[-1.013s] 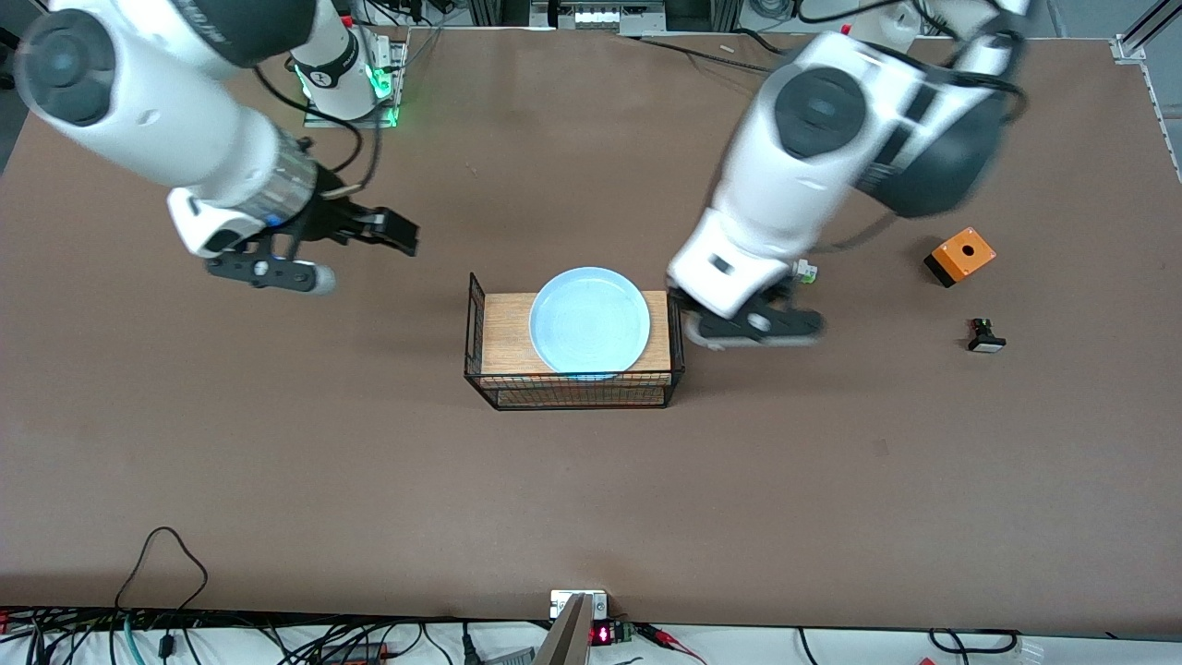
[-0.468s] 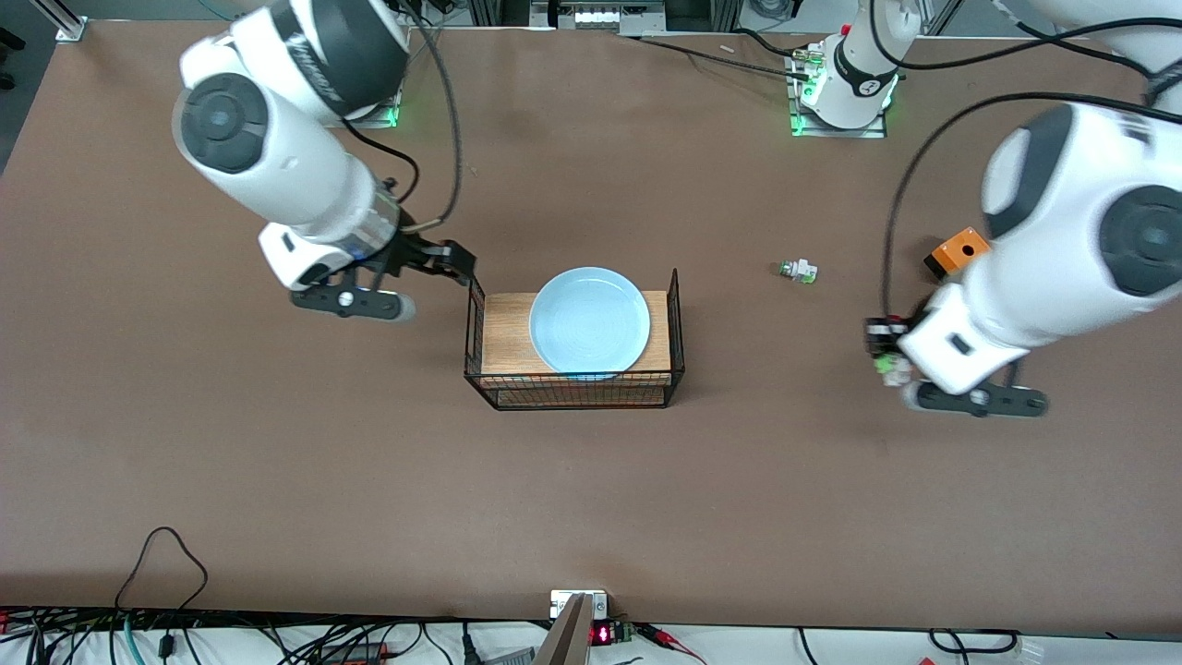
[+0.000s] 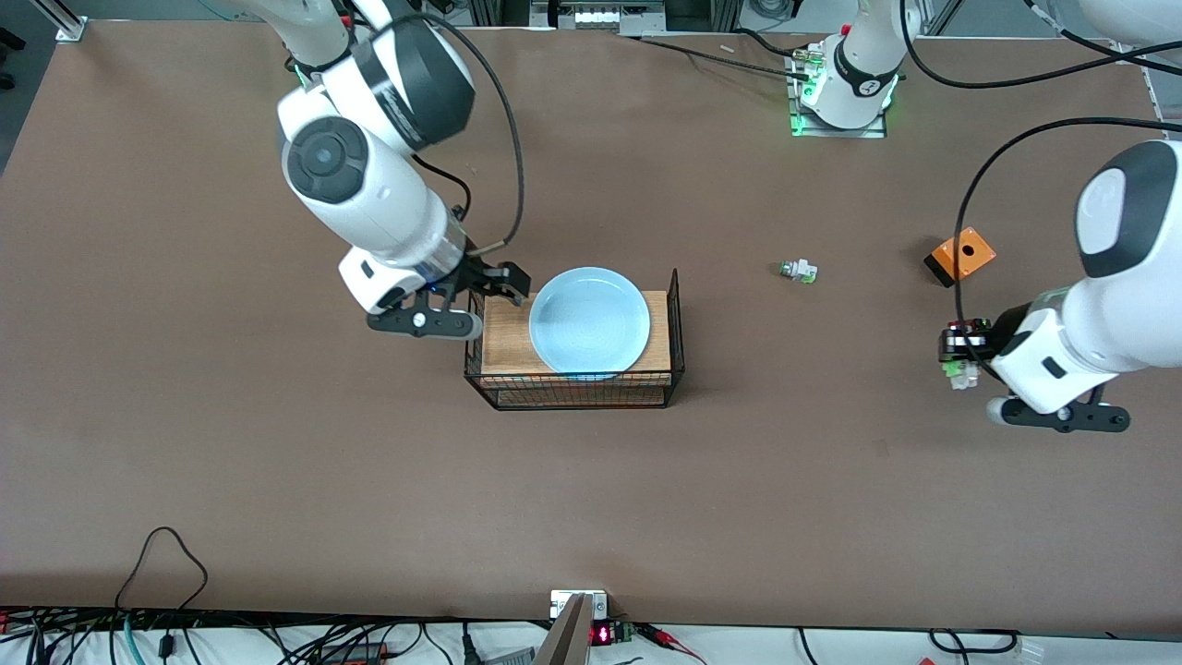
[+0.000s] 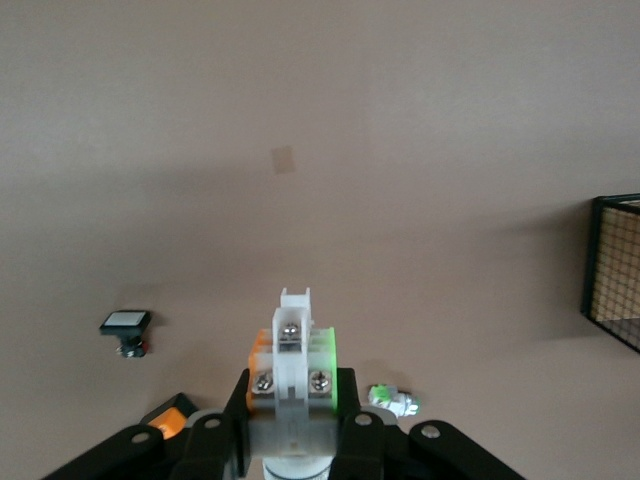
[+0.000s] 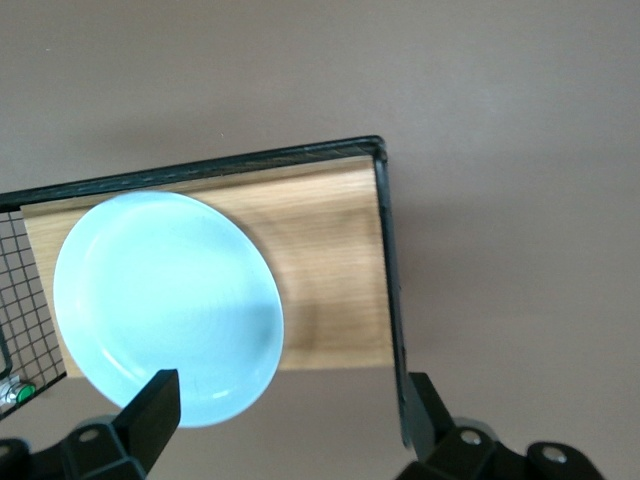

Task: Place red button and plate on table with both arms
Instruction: 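Carry the button toward the orange box while the right gripper grips the plate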

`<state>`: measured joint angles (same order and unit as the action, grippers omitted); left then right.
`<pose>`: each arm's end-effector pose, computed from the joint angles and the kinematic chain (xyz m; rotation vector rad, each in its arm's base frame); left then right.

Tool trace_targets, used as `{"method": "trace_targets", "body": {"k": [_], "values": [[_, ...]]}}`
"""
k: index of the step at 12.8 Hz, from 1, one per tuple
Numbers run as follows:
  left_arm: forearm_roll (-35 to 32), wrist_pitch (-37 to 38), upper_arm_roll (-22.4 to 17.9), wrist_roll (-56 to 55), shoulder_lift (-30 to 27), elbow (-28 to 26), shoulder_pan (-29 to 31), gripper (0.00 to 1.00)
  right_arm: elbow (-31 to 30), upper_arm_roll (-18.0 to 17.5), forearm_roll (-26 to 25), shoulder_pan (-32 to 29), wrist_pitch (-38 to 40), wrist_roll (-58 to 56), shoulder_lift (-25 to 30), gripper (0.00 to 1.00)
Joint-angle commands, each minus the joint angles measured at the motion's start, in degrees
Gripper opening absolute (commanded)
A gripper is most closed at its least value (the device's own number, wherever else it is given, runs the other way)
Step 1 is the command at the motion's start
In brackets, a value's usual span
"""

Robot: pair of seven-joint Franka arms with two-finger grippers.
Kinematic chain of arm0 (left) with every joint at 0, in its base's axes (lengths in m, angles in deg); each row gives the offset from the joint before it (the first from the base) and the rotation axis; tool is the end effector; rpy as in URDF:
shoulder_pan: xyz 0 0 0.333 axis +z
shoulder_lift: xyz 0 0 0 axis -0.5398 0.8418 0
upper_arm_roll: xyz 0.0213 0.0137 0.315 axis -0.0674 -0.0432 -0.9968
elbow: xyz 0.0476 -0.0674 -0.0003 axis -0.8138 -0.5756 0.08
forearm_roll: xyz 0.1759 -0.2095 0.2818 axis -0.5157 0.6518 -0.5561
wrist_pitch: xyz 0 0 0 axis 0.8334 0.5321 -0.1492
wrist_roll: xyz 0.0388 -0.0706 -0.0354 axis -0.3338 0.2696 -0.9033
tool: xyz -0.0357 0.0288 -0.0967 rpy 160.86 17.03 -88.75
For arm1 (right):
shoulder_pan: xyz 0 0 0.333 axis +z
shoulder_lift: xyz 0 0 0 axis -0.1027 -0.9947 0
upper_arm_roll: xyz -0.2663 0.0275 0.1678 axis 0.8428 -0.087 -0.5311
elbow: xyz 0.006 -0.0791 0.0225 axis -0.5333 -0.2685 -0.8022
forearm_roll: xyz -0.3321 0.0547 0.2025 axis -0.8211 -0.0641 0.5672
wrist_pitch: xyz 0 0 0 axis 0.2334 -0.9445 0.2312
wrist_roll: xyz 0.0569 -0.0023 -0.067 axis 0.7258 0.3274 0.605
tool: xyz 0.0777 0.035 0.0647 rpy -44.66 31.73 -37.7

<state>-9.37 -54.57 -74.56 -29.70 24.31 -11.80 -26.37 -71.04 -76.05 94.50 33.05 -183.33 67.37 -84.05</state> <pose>0.6816 -0.0331 0.4925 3.1137 -0.0676 -0.2639 0.5930 0.3693 0.4524 -2.9683 0.1688 0.0694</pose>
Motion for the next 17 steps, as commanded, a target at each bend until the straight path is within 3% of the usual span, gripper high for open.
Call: {"method": "trace_targets", "body": {"k": [1, 7, 10, 14, 17], "values": [[0.9, 1.6, 0.5, 3.4, -2.1, -2.0, 3.6, 0.0, 1.8, 0.3, -1.0, 1.9, -2.2, 0.8, -2.9, 1.0], [0.8, 2.7, 0.5, 4.1, -2.3, -5.4, 5.2, 0.0, 1.7, 0.3, -1.3, 4.8, -5.5, 1.5, -5.6, 1.0], [0.9, -3.3, 0.4, 4.1, -3.1, -13.8, 5.6, 0.0, 1.3, 0.3, -1.5, 6.5, -8.8, 6.0, -7.0, 1.0], [1.0, -18.7, 0.4, 4.1, -9.9, -33.4, 5.8, 0.0, 1.3, 0.5, -1.6, 6.7, -9.3, 6.7, -8.1, 1.0], [1.0, -23.5, 0.4, 4.2, -9.7, -39.5, 7.7, 0.0, 1.3, 0.8, -5.2, 6.5, -10.6, 6.4, -9.2, 1.0]]}}
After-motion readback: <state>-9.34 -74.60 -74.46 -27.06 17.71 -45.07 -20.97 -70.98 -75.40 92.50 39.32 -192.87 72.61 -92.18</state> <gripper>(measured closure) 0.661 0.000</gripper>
